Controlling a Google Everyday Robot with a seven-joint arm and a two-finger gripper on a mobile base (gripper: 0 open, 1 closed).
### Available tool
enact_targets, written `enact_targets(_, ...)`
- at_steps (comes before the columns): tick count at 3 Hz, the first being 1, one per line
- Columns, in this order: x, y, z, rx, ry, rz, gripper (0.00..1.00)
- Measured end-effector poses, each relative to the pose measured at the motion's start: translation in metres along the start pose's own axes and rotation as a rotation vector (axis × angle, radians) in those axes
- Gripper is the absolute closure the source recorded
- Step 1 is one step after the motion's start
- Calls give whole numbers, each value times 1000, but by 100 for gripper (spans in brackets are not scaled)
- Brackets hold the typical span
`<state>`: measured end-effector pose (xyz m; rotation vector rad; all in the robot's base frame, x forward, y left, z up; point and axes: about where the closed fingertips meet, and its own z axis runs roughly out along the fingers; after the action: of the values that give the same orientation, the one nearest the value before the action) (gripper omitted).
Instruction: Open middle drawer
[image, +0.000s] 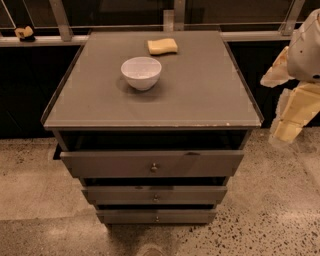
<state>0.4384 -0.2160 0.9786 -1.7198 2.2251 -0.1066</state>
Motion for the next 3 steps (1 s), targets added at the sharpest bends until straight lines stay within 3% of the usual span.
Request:
enact_targets(2,6,13,-1,22,11,-5,0)
enact_targets(3,19,48,-7,97,14,-18,0)
